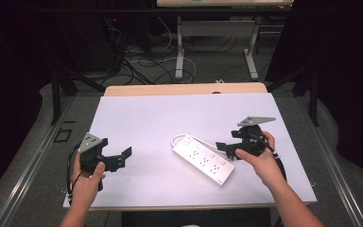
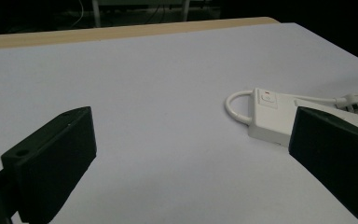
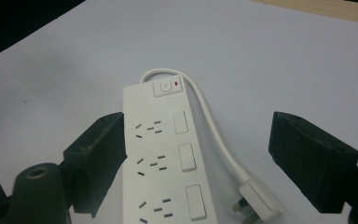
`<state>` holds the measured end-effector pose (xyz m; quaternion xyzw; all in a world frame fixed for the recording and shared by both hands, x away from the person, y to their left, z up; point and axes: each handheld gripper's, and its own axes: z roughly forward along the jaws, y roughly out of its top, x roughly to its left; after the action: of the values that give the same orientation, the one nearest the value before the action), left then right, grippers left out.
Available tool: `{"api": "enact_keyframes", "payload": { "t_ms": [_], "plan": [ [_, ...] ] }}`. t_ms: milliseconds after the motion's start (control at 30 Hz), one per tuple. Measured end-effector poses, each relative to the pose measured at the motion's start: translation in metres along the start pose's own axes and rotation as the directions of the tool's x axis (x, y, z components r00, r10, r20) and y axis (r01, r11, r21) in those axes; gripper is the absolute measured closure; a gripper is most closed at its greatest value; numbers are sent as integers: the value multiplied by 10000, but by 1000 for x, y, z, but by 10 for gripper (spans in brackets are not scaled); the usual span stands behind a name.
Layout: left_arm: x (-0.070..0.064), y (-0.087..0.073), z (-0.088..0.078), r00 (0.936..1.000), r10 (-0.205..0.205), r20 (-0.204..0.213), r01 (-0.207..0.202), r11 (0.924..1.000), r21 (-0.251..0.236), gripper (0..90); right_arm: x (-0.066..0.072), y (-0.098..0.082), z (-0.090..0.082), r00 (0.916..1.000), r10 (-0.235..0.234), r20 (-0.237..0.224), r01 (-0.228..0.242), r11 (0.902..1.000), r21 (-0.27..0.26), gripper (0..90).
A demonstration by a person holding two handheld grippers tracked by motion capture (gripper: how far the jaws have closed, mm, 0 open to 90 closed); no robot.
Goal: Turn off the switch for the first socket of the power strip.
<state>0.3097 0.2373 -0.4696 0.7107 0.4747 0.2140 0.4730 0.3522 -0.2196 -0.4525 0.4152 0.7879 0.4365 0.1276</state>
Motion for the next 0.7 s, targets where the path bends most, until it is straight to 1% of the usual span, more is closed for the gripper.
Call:
{"api": "enact_keyframes", "payload": {
  "t_ms": [167, 233, 300, 333, 433, 500, 633, 700],
  "plan": [
    [0, 0, 0, 10000, -8, -3, 8, 10000, 7, 5, -6, -3, -15, 9993, 378, 62, -374, 9981, -486, 158],
    [0, 0, 0, 10000, 21, -10, -21, 10000, 12, 5, -9, -4, -21, 9991, 387, 168, -377, 9975, -600, 153],
    [0, 0, 0, 10000, 1, -8, -1, 10000, 6, 5, -13, -6, -26, 9990, 418, 149, -406, 9963, -762, 151],
    [0, 0, 0, 10000, -12, -10, 12, 10000, 3, 5, -14, -7, -29, 9988, 446, 209, -429, 9960, -785, 147],
    [0, 0, 0, 10000, -59, -20, 59, 10000, -33, 5, -17, -11, -34, 9975, 615, 351, -578, 9933, -999, 126],
    [0, 0, 0, 10000, -61, -19, 61, 10000, -31, 5, -20, -13, -38, 9970, 674, 368, -635, 9931, -987, 96],
    [0, 0, 0, 10000, -42, -8, 42, 10000, -7, 5, -23, -17, -44, 9960, 684, 580, -622, 9929, -1017, 36],
    [0, 0, 0, 10000, -59, -15, 59, 10000, -14, 5, -25, -21, -49, 9949, 622, 796, -535, 9928, -1068, 12]
  ]
}}
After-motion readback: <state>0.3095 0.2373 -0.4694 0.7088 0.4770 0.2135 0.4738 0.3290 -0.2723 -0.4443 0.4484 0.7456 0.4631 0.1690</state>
